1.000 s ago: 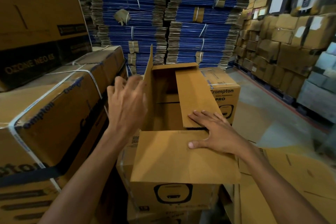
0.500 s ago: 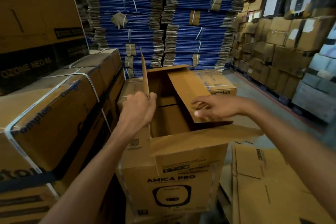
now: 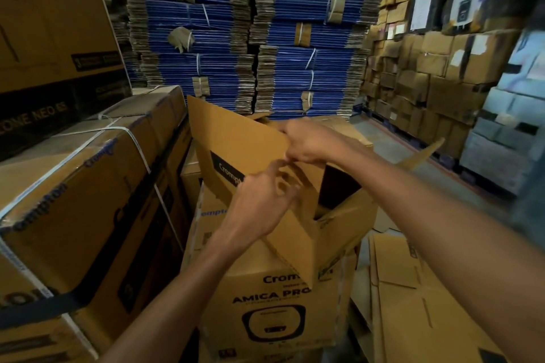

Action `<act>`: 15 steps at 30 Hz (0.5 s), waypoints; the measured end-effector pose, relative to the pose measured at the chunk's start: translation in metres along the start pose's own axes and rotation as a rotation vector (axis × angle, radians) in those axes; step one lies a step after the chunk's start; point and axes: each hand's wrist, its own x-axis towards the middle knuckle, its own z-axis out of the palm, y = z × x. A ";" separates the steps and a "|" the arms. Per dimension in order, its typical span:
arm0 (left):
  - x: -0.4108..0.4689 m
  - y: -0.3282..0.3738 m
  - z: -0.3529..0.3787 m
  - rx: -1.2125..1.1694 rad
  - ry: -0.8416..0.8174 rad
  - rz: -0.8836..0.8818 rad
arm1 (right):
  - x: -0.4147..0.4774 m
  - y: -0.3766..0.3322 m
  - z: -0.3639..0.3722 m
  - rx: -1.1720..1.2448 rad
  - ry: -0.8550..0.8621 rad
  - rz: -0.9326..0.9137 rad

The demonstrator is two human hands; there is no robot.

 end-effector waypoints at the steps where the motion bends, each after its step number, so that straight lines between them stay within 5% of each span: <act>1: 0.005 -0.010 -0.005 -0.001 0.016 -0.014 | -0.004 0.003 -0.002 -0.052 0.012 -0.021; 8: 0.050 -0.087 -0.051 0.362 0.166 0.009 | -0.053 0.051 -0.020 -0.480 0.023 -0.058; 15: 0.051 -0.080 -0.059 0.522 0.224 0.150 | -0.064 0.056 -0.007 -0.457 0.151 -0.032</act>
